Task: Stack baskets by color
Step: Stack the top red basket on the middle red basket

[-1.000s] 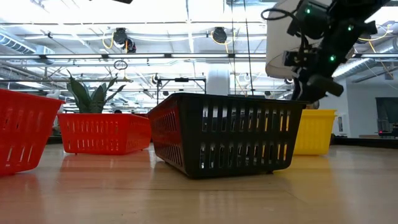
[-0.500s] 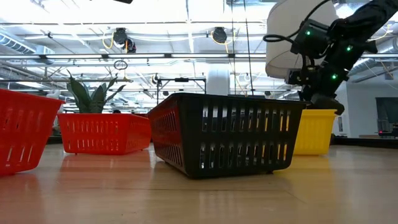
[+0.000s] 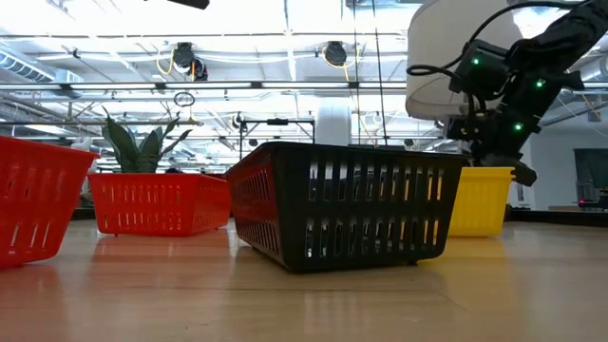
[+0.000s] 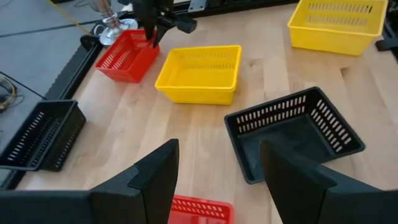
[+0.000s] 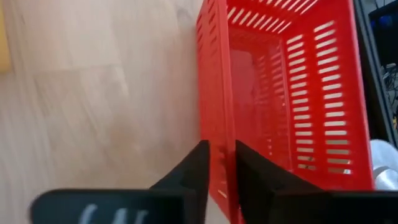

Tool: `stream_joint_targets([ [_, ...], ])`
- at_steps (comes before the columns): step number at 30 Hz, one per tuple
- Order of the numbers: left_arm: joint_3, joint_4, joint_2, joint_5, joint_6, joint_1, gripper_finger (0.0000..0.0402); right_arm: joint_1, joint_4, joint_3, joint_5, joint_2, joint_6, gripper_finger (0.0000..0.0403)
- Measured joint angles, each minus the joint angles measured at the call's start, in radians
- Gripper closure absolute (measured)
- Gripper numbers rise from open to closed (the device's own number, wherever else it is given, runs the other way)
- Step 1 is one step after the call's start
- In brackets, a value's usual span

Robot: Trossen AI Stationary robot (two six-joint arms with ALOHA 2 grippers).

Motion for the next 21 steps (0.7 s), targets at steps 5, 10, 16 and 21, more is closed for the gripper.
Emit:
stream_joint_targets([
  [5, 0.000, 0.000, 0.000, 0.000, 0.035, 0.018, 0.0176, 0.001, 0.000, -0.006, -0.002, -0.002, 0.002, 0.0397],
  [10, 0.000, 0.000, 0.000, 0.000, 0.054, 0.034, 0.0176, 0.004, 0.011, -0.006, -0.006, -0.006, 0.019, 0.0391],
  [16, 0.000, 0.000, 0.000, 0.000, 0.055, 0.041, 0.0176, 0.004, 0.019, -0.006, -0.023, -0.009, 0.024, 0.0397],
  [21, 0.000, -0.001, 0.000, 0.000, 0.062, 0.041, 0.0176, 0.004, 0.026, -0.006, -0.025, -0.026, 0.025, 0.0397],
])
